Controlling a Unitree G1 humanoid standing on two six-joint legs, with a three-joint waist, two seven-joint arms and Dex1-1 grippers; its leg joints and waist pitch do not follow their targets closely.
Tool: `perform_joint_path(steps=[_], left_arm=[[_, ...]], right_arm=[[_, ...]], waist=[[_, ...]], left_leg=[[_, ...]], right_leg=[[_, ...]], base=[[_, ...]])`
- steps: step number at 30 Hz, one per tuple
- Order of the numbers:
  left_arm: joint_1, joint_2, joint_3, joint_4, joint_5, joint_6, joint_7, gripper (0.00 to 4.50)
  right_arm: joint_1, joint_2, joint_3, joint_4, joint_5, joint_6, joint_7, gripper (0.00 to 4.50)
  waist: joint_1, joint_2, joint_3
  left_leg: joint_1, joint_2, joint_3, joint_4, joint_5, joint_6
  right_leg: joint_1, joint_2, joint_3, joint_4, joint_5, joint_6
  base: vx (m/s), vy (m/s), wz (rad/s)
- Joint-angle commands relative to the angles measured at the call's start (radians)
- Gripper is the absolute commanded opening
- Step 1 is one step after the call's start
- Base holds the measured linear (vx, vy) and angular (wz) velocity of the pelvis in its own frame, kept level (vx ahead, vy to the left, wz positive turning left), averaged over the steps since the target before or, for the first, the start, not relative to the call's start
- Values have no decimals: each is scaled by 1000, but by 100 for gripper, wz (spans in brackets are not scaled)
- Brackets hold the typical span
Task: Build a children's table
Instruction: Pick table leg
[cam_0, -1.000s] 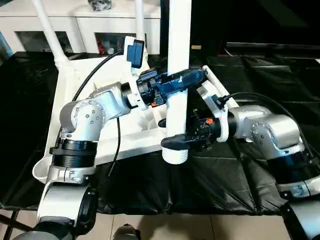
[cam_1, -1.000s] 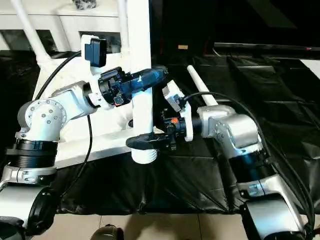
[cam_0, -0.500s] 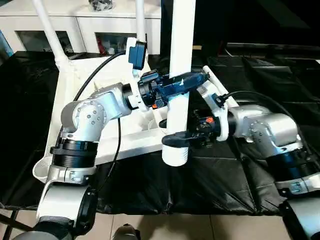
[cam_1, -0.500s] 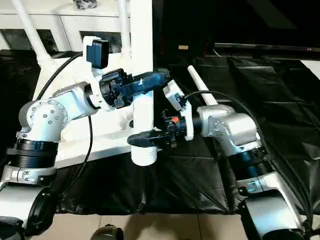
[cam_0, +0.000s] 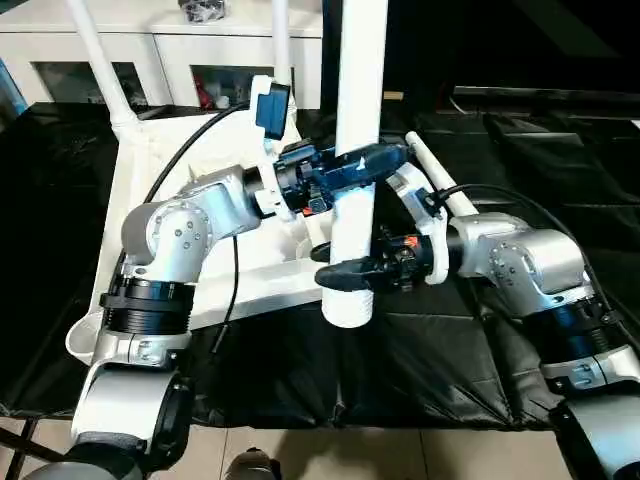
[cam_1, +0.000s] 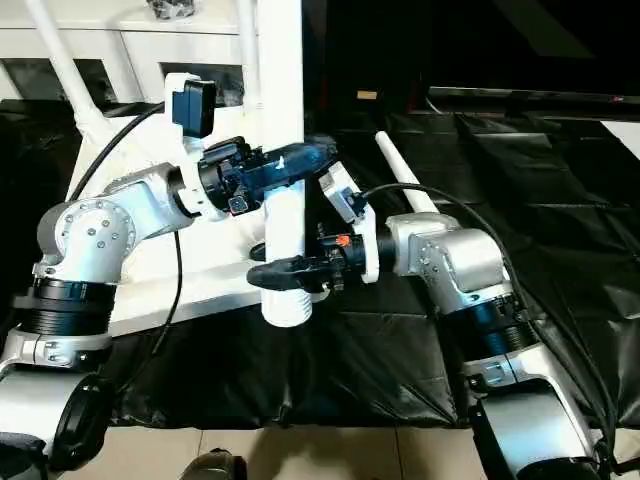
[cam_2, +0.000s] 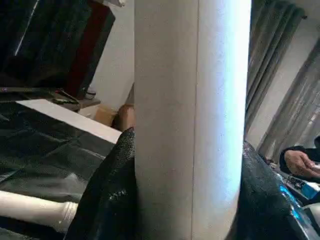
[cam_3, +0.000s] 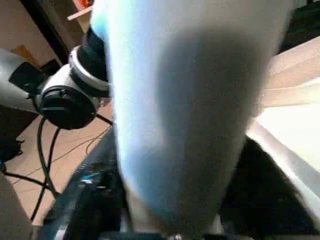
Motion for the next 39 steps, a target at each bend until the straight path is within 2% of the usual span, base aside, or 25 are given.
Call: perform_joint_path(steps=[1,9,10,13,15,16,17,20,21,23,27,28,30,32,33,35,37,38,39], left_arm=[[-22,6,-16,-9,9,-4,-16,184],[-21,9,-21,-10,8,-3,-24,184],[-21,9,-21,-10,8,-3,-24,184],[-19,10,-25,-16,9,-12,-33,184],[-21,4,-16,-12,2,-5,-14,240],[-23,3,-12,-10,-1,-2,-9,240],[-24,1,-7,-9,-5,-5,-9,257],[-22,-4,-4,-17,-1,-30,-13,272],[-18,-32,20,-34,5,-93,17,277],[-20,-72,59,-53,10,-150,93,279],[-40,-129,127,-73,-14,-194,213,279],[-55,-144,160,-57,-37,-199,247,279],[-61,-148,173,-48,-48,-199,257,279],[-79,-154,208,-14,-46,-230,306,279],[-87,-144,222,10,-64,-214,302,279],[-73,-104,212,36,-24,-227,280,279],[-25,-29,110,42,143,-284,256,279],[-25,-29,110,42,143,-284,256,279],[12,18,40,34,216,-300,215,279]], right_arm=[[-30,1,-6,7,-8,-16,-13,267],[-29,-3,-6,2,11,8,8,208],[-29,-3,-6,2,11,8,8,201],[-27,-4,-6,0,13,8,9,194],[-22,-2,-9,0,9,1,0,190],[-19,-1,-10,1,6,-3,-5,190],[-15,4,-14,5,0,-13,-21,190],[-9,13,-24,7,-3,-24,-41,190],[-1,28,-40,8,-5,-35,-73,190],[7,41,-54,11,-10,-48,-105,190],[31,79,-98,17,-1,-71,-179,190],[44,106,-131,20,12,-88,-223,190],[49,117,-144,22,16,-95,-241,190],[70,154,-178,32,-2,-163,-330,190],[77,170,-193,42,-16,-206,-374,190],[87,186,-202,80,-77,-286,-475,190],[92,181,-189,130,-161,-349,-586,190],[92,181,-189,130,-161,-349,-586,190],[97,178,-186,149,-188,-367,-623,190]], waist=[[1,-6,-87],[1,-6,-86],[1,-2,-86],[1,-5,-87],[1,-4,-86],[1,-2,-86],[0,-6,-87],[0,-3,-87],[0,-5,-87],[0,-5,-87],[-2,-7,-87],[-1,-6,-88],[-1,-6,-88],[-2,1,-88],[-4,3,-86],[-5,5,-88],[-9,8,-87],[-13,9,-86],[-17,12,-85]], left_leg=[[25,11,1,-66,-248,-20],[26,12,0,-67,-256,-22],[27,12,-1,-67,-260,-24],[26,12,-1,-66,-257,-23],[26,12,-1,-67,-258,-23],[26,11,-1,-66,-260,-24],[26,11,-1,-66,-255,-24],[27,12,-1,-66,-258,-25],[26,12,-1,-66,-256,-25],[25,13,-2,-66,-265,-30],[23,12,-2,-65,-255,-26],[23,11,-2,-65,-254,-24],[24,9,-2,-65,-254,-22],[25,10,-3,-66,-264,-33],[25,8,-2,-67,-273,-37],[27,7,-4,-69,-279,-46],[28,9,-8,-75,-287,-58],[30,10,-9,-77,-293,-62],[29,7,-7,-76,-294,-67]], right_leg=[[52,-41,29,-67,-237,-201],[52,-41,29,-67,-252,-195],[51,-41,29,-67,-255,-196],[52,-40,29,-67,-248,-196],[51,-40,29,-67,-249,-197],[51,-40,29,-67,-250,-197],[52,-40,30,-67,-242,-198],[50,-40,29,-67,-246,-199],[51,-42,30,-69,-246,-199],[51,-45,30,-71,-241,-202],[54,-43,29,-67,-222,-199],[53,-43,29,-68,-227,-198],[53,-42,28,-70,-242,-192],[49,-43,28,-72,-257,-182],[47,-42,28,-74,-267,-180],[44,-42,27,-77,-287,-164],[44,-41,27,-78,-294,-145],[43,-38,27,-78,-302,-134],[47,-37,29,-76,-288,-132]], base=[[0,0,0],[0,0,0],[0,0,0],[0,0,0],[0,0,0],[0,0,0],[0,0,0],[0,0,0],[0,0,0],[0,0,0],[0,0,0],[0,0,0],[0,0,0],[0,0,0],[0,0,0],[0,0,0],[0,0,0],[0,0,0],[0,0,0]])
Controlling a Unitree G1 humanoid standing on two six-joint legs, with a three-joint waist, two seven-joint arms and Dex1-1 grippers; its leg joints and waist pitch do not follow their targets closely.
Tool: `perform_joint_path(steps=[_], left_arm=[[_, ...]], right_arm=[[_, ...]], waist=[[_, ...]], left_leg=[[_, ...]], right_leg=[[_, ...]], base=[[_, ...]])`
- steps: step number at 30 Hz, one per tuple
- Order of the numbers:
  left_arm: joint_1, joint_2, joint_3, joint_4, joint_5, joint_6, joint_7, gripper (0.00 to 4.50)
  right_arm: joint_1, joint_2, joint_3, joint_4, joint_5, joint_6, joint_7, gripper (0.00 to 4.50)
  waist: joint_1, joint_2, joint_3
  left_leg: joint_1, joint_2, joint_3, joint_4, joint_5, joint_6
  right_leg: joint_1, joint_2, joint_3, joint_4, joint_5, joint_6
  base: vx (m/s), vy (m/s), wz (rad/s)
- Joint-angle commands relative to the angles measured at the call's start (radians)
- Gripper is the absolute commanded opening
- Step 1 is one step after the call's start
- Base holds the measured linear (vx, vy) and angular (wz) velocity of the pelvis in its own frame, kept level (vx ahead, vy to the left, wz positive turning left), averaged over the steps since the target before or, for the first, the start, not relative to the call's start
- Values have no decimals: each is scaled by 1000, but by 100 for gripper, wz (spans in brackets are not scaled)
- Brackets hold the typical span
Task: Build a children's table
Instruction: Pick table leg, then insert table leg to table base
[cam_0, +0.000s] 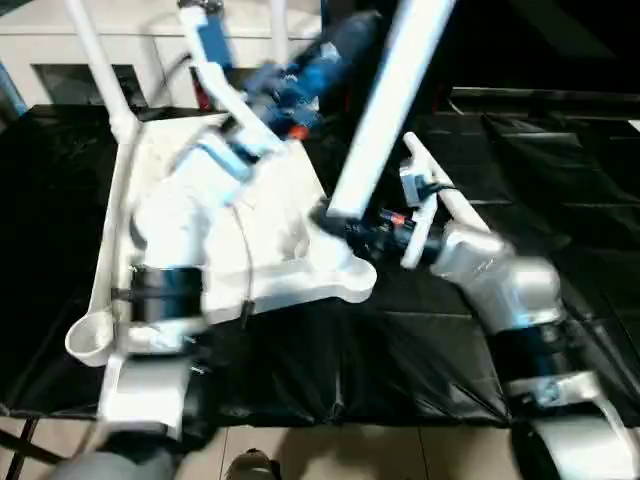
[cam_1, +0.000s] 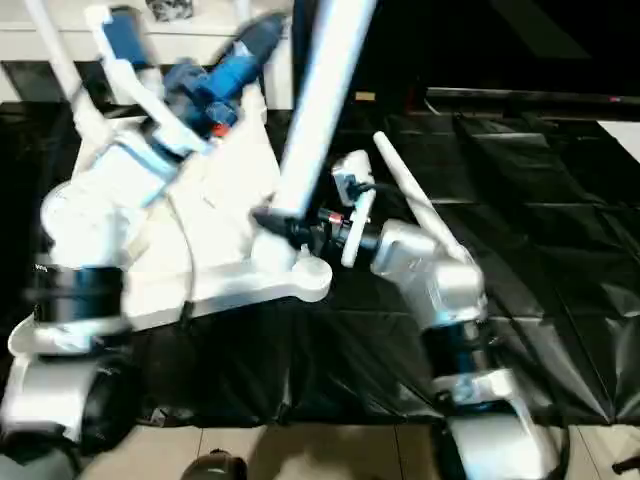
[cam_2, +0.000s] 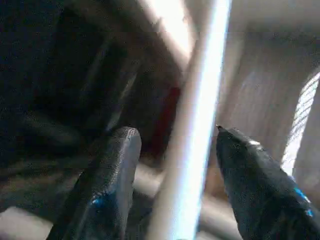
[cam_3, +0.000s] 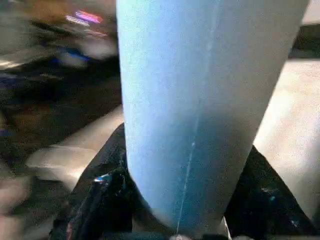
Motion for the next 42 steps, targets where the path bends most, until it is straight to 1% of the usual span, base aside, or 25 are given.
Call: perform_joint_path(steps=[1,2,3,4,5,6,7,8,10,11,12,13,17,18,21,22,26,27,29,31,35,37,40,41,42], left_arm=[[71,78,-152,1,171,-48,-70,279],[104,117,-215,1,227,-75,-102,279],[136,158,-280,8,284,-108,-138,279],[160,189,-330,20,332,-150,-165,279],[180,214,-371,34,366,-182,-193,279],[208,246,-425,73,403,-220,-238,279],[208,246,-425,73,403,-220,-238,279],[218,262,-460,124,441,-258,-259,279],[220,271,-483,182,484,-303,-270,279],[221,276,-492,210,505,-323,-276,279],[218,278,-497,252,525,-349,-277,279],[217,278,-497,268,531,-359,-276,260],[220,296,-502,335,542,-388,-312,222],[221,298,-503,340,539,-386,-319,222],[223,304,-503,349,534,-390,-333,185],[220,303,-497,376,539,-413,-352,185],[218,298,-480,398,536,-421,-377,143],[218,298,-475,399,532,-419,-383,143],[219,297,-470,399,523,-412,-394,132],[218,296,-469,404,523,-412,-397,105],[212,290,-463,429,529,-427,-403,85],[211,288,-461,437,534,-434,-407,59],[211,287,-464,446,548,-444,-408,48],[211,286,-465,448,551,-447,-408,26],[211,286,-465,450,552,-448,-408,26]], right_arm=[[13,-1,-11,28,-56,-50,-82,190],[19,6,-22,38,-60,-55,-110,189],[25,11,-30,48,-64,-60,-135,189],[30,14,-30,56,-74,-72,-152,189],[34,14,-25,65,-87,-82,-168,189],[39,21,-20,87,-108,-103,-200,189],[39,21,-20,87,-108,-103,-200,189],[39,31,-26,102,-107,-119,-213,189],[35,41,-33,115,-103,-133,-220,189],[32,45,-35,123,-103,-142,-225,189],[32,46,-29,125,-109,-149,-221,189],[33,44,-25,123,-111,-150,-216,189],[39,47,-6,115,-124,-159,-195,189],[38,48,-5,116,-125,-160,-195,189],[35,48,-3,122,-124,-166,-191,189],[32,49,-1,127,-120,-174,-178,189],[27,50,2,128,-121,-182,-162,189],[26,50,4,129,-123,-183,-158,189],[22,48,8,132,-128,-187,-151,189],[18,48,11,138,-133,-191,-144,189],[10,45,25,144,-139,-197,-123,189],[8,42,33,142,-139,-193,-107,189],[8,39,40,138,-140,-193,-94,189],[8,39,43,135,-141,-192,-87,189],[8,37,46,134,-142,-189,-81,189]], waist=[[-3,8,-86],[-12,8,-85],[-14,11,-88],[-10,12,-90],[-15,14,-92],[-18,13,-92],[-17,13,-92],[-21,15,-90],[-22,15,-90],[-23,12,-87],[-24,14,-87],[-25,14,-87],[-24,19,-84],[-24,19,-84],[-22,20,-83],[-23,19,-83],[-21,16,-84],[-22,17,-84],[-22,15,-83],[-21,12,-82],[-21,13,-82],[-21,15,-82],[-21,14,-81],[-21,14,-82],[-21,16,-82]], left_leg=[[30,10,-7,-79,-294,-66],[28,8,-5,-82,-298,-65],[32,10,-3,-79,-287,-67],[31,11,-7,-79,-276,-64],[30,9,-3,-78,-269,-65],[29,9,-2,-77,-266,-65],[27,8,-4,-77,-257,-63],[26,7,-1,-78,-265,-64],[29,7,0,-76,-279,-62],[29,7,1,-78,-294,-57],[31,8,0,-80,-313,-60],[31,8,1,-80,-318,-63],[35,11,-2,-82,-361,-69],[36,11,-1,-82,-370,-70],[37,13,-2,-83,-383,-71],[37,13,-3,-84,-387,-71],[35,13,-3,-84,-383,-67],[36,14,-3,-84,-384,-67],[35,14,-3,-84,-381,-65],[35,15,-2,-85,-379,-62],[35,14,-2,-85,-378,-60],[35,15,-2,-85,-385,-60],[35,16,-3,-86,-389,-61],[35,15,-3,-86,-390,-61],[35,15,-3,-86,-391,-61]], right_leg=[[45,-41,29,-81,-289,-132],[46,-37,30,-78,-289,-123],[44,-36,32,-74,-252,-134],[45,-40,32,-74,-235,-138],[45,-37,30,-69,-194,-155],[46,-37,31,-66,-178,-163],[47,-38,31,-65,-171,-168],[47,-37,31,-62,-163,-179],[46,-38,33,-63,-165,-187],[45,-39,33,-68,-185,-185],[45,-40,34,-69,-211,-179],[45,-41,34,-69,-218,-179],[41,-43,35,-70,-246,-191],[39,-43,35,-71,-255,-192],[37,-45,35,-72,-267,-196],[37,-44,35,-72,-271,-196],[39,-47,35,-72,-275,-197],[37,-47,35,-71,-272,-199],[37,-47,36,-71,-272,-203],[37,-47,36,-71,-274,-204],[37,-48,36,-72,-281,-202],[37,-47,36,-72,-289,-199],[36,-48,36,-73,-293,-199],[36,-47,36,-73,-291,-199],[36,-48,36,-73,-291,-199]], base=[[0,0,0],[0,0,0],[0,0,0],[0,0,0],[0,0,0],[0,0,0],[0,0,0],[0,0,0],[0,0,0],[0,0,0],[0,0,0],[0,0,0],[0,0,0],[0,0,0],[0,0,0],[0,0,0],[0,0,0],[0,0,0],[0,0,0],[0,0,0],[0,0,0],[0,0,0],[0,0,0],[0,0,0],[0,0,0]])
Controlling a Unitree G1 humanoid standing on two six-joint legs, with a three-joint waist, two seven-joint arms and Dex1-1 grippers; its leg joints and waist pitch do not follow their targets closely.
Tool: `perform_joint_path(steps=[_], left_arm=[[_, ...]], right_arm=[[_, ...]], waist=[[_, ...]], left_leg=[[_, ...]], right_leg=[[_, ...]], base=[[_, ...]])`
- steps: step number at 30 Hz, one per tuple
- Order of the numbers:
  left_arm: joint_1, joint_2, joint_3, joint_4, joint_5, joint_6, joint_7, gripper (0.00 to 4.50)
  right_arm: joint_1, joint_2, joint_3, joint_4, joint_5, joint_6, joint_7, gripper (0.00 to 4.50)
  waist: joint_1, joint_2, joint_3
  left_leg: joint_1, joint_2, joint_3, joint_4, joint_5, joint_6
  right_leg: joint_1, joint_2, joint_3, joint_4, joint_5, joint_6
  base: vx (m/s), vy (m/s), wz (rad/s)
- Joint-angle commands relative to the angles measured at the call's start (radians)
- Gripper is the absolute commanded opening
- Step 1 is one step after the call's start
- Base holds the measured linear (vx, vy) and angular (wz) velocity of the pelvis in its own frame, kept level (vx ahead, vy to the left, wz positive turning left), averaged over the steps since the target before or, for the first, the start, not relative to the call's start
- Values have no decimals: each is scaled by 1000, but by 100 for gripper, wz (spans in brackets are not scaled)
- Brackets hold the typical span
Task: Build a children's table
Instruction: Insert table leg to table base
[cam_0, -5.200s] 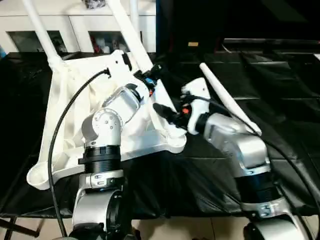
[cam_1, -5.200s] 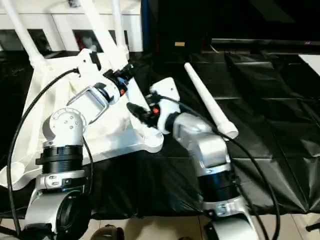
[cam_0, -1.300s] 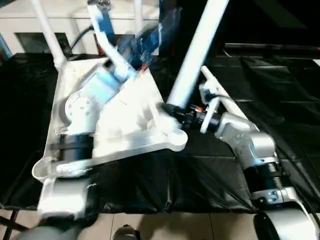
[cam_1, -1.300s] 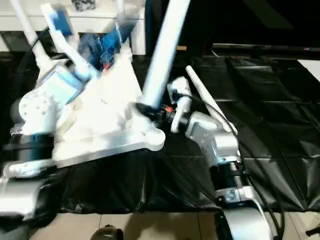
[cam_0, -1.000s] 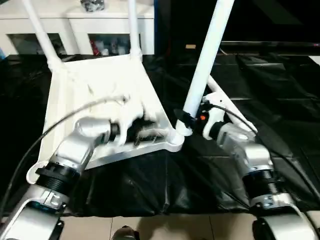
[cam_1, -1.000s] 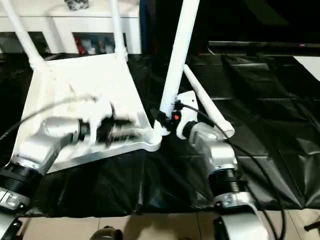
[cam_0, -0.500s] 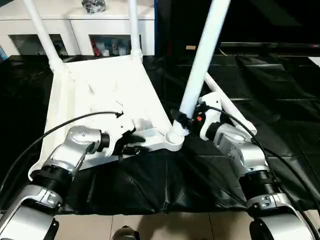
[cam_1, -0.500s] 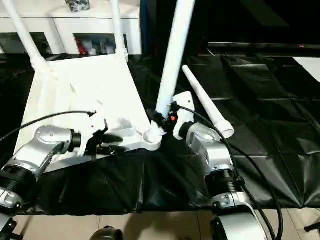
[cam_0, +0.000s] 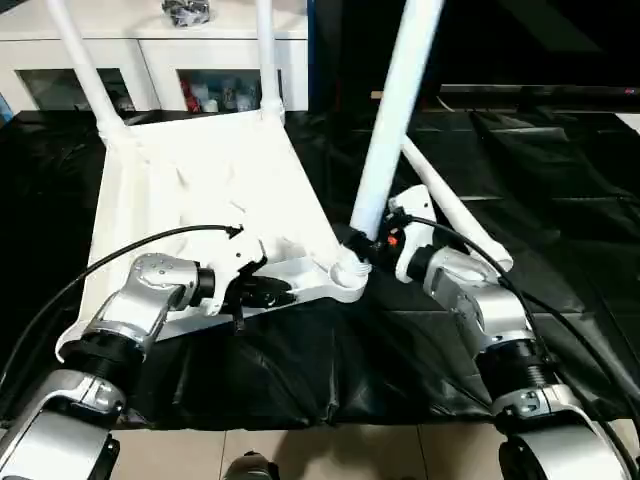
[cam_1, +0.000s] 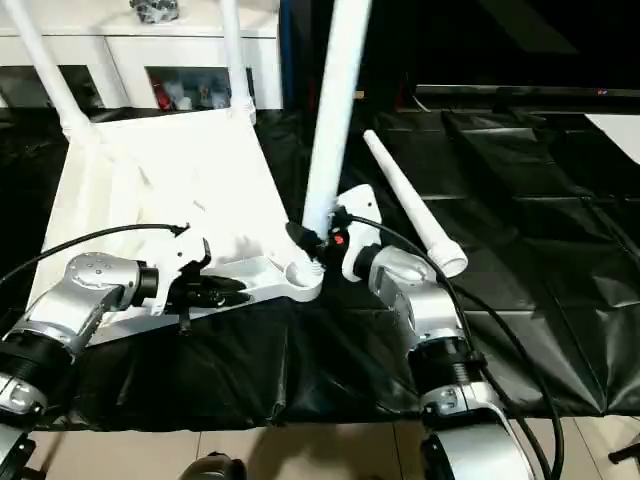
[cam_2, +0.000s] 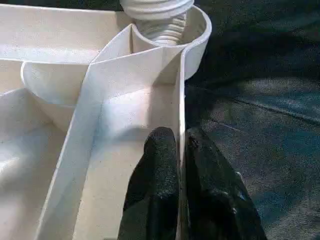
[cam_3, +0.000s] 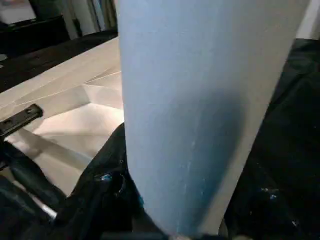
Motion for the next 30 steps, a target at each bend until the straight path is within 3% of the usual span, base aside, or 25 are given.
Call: perform_joint_path(steps=[1,8,18,23,30], left_arm=[[-10,-3,3,16,19,-3,-2,15],[-15,-6,-6,39,44,-30,-9,0],[-13,-17,-8,27,36,-52,-50,0],[-21,-38,10,30,28,-43,-39,0],[-30,-57,23,44,42,-38,-2,0]], right_arm=[[-22,-9,10,-8,-8,-3,22,189],[-15,-42,68,-5,-43,29,86,189],[-41,-40,69,96,-67,-9,69,189],[-26,-36,28,136,-32,-18,82,189],[27,-32,-40,178,32,-54,97,189]], waist=[[-4,12,-81],[-3,10,-79],[-4,7,-79],[-4,2,-76],[-1,4,-77]], left_leg=[[33,15,-4,-82,-393,-59],[33,15,-5,-83,-406,-60],[35,16,-5,-84,-418,-61],[38,17,-5,-84,-429,-56],[39,19,-5,-85,-433,-49]], right_leg=[[40,-48,35,-76,-297,-193],[39,-48,35,-79,-331,-183],[37,-51,35,-79,-338,-191],[35,-52,36,-85,-374,-184],[34,-53,36,-87,-372,-189]], base=[[0,0,0],[0,0,0],[0,0,0],[0,0,0],[0,0,0]])
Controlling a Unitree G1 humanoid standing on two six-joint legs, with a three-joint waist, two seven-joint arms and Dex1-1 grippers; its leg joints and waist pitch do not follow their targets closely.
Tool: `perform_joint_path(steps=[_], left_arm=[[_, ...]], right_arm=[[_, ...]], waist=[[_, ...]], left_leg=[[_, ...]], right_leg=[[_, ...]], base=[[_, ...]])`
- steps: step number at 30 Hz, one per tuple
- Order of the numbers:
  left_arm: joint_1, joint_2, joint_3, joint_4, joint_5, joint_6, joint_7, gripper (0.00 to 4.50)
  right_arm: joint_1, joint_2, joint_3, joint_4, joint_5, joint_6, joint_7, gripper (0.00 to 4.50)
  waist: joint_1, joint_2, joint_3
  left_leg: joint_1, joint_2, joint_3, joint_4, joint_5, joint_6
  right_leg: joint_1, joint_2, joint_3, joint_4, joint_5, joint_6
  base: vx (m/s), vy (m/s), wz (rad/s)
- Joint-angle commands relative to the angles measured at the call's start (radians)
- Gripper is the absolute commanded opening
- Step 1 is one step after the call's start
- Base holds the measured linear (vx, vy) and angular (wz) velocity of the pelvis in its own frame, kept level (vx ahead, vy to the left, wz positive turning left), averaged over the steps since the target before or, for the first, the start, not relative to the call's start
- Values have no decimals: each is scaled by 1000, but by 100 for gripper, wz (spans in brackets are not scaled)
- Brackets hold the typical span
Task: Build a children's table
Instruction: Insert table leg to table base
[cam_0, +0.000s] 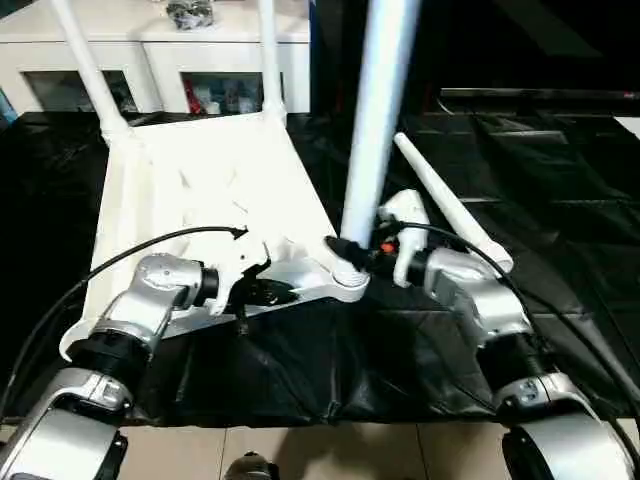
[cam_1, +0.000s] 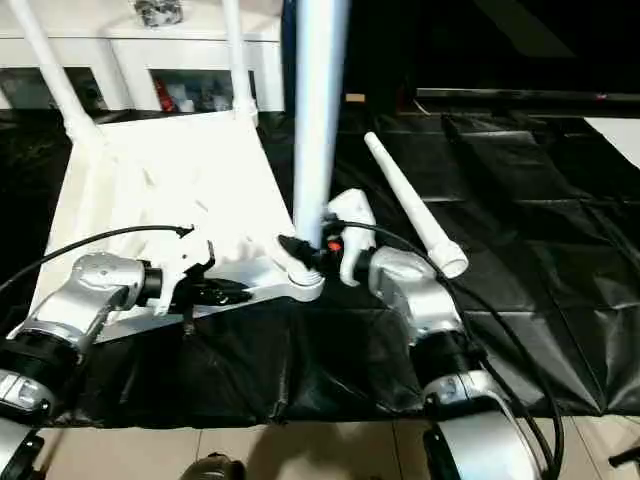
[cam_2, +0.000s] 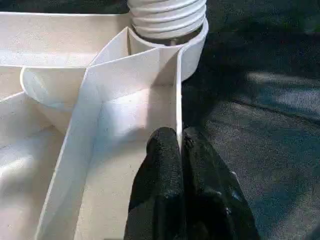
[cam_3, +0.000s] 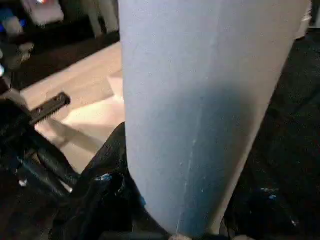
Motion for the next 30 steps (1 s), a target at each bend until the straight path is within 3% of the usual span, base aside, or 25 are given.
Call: perform_joint_path(steps=[1,5,7,8,9,12,18,20,26,27,30], left_arm=[[-21,-18,8,17,-2,-4,7,0],[-28,-29,13,31,9,-7,26,0],[-37,-40,17,41,14,-6,41,0],[-40,-42,18,43,16,-6,44,0],[-42,-43,18,45,18,-6,45,0],[-49,-44,18,54,26,-11,46,0],[-55,-36,6,62,51,-26,35,0],[-58,-30,1,67,64,-33,23,0],[-65,-25,0,73,70,-40,6,0],[-65,-22,1,69,64,-40,-11,0],[-63,-15,-6,58,61,-52,-48,0]], right_arm=[[47,-14,-21,62,-14,-9,-8,189],[86,-9,-35,85,-4,-51,2,189],[123,-6,-35,99,-5,-90,18,189],[128,-6,-32,103,-10,-101,16,189],[131,-9,-29,106,-17,-112,11,189],[131,-21,-15,100,-39,-131,-5,189],[126,-56,59,48,-120,-141,13,189],[110,-61,103,40,-148,-119,46,189],[91,-61,141,67,-166,-110,68,189],[90,-63,155,78,-176,-109,85,189],[74,-59,162,110,-182,-108,104,189]], waist=[[-6,7,-75],[-5,8,-71],[-5,2,-65],[-4,5,-65],[-5,0,-66],[-4,1,-67],[-5,-1,-64],[-9,2,-63],[-13,4,-62],[-12,14,-63],[-14,9,-65]], left_leg=[[35,18,-5,-85,-439,-49],[41,19,-6,-86,-476,-51],[48,18,-10,-89,-529,-53],[52,20,-13,-91,-541,-54],[52,20,-13,-93,-535,-53],[50,20,-12,-97,-512,-48],[47,17,-14,-98,-517,-49],[48,17,-17,-98,-537,-52],[51,18,-20,-99,-566,-53],[53,18,-21,-99,-574,-56],[50,19,-20,-101,-581,-57]], right_leg=[[30,-52,35,-88,-377,-190],[25,-55,34,-97,-444,-177],[23,-58,31,-109,-525,-159],[23,-60,31,-111,-546,-152],[26,-60,30,-112,-544,-150],[26,-58,32,-112,-516,-154],[28,-63,31,-121,-587,-119],[25,-61,28,-125,-617,-109],[21,-60,27,-127,-618,-113],[20,-60,28,-125,-610,-117],[22,-59,28,-123,-582,-128]], base=[[0,0,0],[0,0,0],[0,0,0],[0,0,0],[0,0,0],[0,0,0],[0,0,0],[0,0,0],[0,0,0],[0,0,0],[0,0,0]])
